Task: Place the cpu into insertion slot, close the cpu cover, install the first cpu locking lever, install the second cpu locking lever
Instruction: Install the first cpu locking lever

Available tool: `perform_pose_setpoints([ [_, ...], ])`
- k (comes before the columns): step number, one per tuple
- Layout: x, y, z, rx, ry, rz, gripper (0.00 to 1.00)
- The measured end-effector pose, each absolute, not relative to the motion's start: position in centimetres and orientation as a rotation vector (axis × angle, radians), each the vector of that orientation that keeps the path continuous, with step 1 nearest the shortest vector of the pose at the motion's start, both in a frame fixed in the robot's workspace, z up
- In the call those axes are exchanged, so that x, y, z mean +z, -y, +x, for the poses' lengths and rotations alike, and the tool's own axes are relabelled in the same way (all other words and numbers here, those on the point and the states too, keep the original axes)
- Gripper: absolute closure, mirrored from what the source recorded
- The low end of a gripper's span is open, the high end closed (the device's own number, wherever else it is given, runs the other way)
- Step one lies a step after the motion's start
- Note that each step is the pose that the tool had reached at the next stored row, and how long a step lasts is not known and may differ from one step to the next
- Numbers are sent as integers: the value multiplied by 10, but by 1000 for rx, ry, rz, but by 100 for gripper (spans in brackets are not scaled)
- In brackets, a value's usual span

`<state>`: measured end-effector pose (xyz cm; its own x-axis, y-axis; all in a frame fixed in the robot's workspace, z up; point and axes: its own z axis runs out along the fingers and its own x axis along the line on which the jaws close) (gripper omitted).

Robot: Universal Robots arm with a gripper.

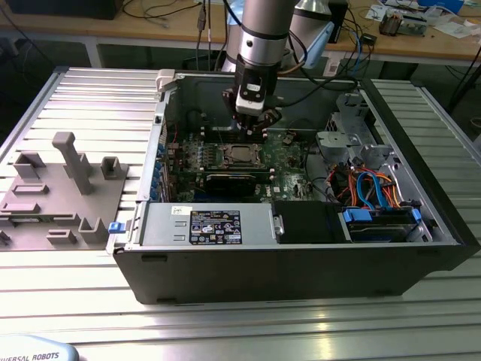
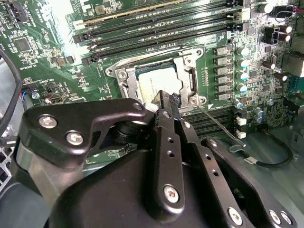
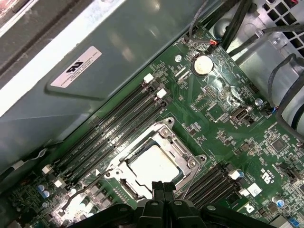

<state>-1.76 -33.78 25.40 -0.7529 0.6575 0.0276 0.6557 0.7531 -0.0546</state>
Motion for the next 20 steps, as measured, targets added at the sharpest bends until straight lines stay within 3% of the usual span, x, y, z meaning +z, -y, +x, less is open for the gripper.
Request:
perform_pose_setpoints([
  [20,254,338,-18,67,2939,-976,89],
])
